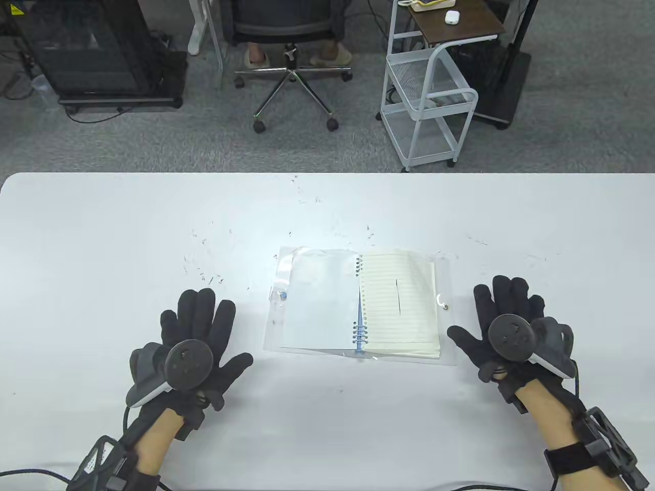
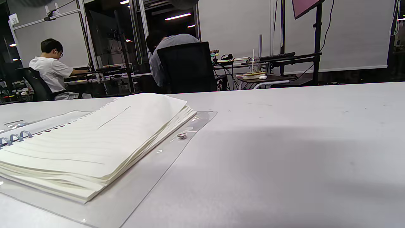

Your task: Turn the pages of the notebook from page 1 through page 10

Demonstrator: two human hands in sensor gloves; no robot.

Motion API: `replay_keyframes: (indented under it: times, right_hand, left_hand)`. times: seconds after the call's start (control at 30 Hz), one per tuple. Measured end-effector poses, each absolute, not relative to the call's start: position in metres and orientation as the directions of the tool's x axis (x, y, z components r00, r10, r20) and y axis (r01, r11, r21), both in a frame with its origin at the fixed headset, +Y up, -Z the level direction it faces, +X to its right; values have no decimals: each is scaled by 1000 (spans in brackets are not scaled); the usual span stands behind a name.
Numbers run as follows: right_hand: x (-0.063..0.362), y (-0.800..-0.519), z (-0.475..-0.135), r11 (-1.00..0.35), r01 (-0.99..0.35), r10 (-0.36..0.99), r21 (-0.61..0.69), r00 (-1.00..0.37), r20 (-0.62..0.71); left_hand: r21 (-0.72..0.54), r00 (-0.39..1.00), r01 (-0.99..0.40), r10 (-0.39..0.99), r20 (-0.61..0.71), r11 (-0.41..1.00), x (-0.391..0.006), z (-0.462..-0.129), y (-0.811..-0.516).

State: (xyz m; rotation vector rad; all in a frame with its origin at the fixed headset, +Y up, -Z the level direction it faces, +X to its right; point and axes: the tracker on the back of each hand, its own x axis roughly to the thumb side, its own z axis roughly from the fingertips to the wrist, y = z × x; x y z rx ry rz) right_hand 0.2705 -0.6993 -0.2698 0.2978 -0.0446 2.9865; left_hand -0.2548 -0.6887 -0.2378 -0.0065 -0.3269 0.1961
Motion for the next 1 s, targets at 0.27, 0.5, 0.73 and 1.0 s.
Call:
replay_keyframes:
  times: [0.27,0.5,0.73,1.0]
  right_hand:
    - [272,-702,-275,-975,-223,222,11,-962,159]
    - [258,-700,-296,-932,-355,362,78,-926,108]
    - [226,-715,-330,-935,-323,339,149,-936,94]
    - [183,-743,-385,-912,-219,251,347,-967,48]
  left_hand:
    - [-39,920,-190,192,342,981,-251,-237,-687]
    - [-63,909,-204,213,359,977,-249,-238,-691]
    - [-88,897,-221,238,373,971,-248,-236,-692]
    - [-126,872,-235,267,410,964,-243,-235,-694]
